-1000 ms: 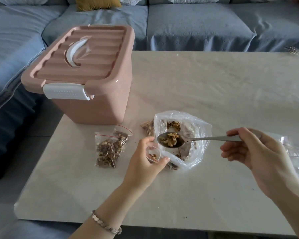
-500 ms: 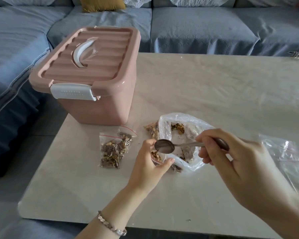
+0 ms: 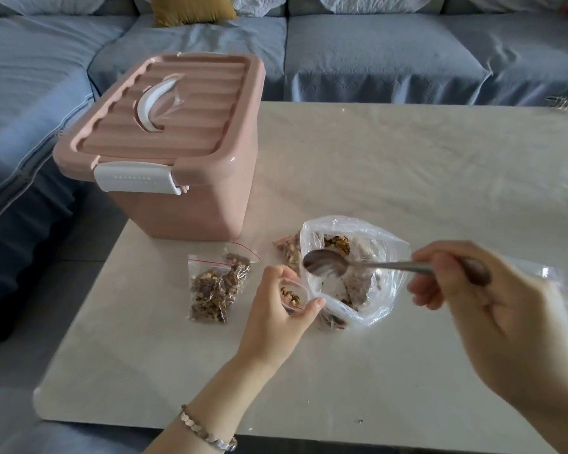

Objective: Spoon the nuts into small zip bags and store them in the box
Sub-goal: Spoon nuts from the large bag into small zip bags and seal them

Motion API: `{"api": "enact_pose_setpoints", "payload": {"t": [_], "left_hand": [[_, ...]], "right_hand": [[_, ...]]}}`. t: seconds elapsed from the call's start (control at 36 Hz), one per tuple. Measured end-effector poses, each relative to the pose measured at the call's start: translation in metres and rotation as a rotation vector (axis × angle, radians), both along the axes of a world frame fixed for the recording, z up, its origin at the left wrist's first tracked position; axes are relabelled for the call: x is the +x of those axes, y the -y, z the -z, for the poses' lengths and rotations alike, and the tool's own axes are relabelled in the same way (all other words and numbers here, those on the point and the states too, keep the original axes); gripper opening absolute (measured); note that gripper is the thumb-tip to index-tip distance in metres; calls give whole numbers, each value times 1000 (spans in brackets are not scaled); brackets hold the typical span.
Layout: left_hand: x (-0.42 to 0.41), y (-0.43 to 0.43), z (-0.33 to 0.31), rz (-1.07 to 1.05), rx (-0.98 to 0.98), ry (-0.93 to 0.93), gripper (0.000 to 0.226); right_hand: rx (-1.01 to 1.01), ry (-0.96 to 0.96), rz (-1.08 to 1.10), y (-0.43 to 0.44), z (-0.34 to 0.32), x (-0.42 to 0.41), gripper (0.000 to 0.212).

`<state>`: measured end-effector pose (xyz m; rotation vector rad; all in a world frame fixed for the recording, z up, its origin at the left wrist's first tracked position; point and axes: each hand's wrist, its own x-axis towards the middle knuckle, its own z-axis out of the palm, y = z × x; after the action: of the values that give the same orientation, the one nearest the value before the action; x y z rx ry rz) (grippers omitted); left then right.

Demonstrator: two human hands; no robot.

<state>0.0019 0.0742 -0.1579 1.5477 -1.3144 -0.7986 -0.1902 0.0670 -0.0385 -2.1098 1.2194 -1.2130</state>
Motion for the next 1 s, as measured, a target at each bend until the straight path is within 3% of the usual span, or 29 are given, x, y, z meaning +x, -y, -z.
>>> {"api": "enact_pose_setpoints", "payload": {"t": [0.19,0.28,0.42,0.81,1.0], "left_hand": [[0,5,-6,-30,104,-46,40],[1,8,-12,13,174,-87,39],[0,13,-15,28,179,3,43],[-2,12,-19,-5,179,97,42],[2,7,-15,7,159,86,44]], "right_hand": [[220,211,262,28,42,-18,18],[303,234,300,35,72,-15,22],[458,393,311,33,100,4,26],[888,734,309,15,100,8,23],[881,792,356,14,86,-18,24]]}}
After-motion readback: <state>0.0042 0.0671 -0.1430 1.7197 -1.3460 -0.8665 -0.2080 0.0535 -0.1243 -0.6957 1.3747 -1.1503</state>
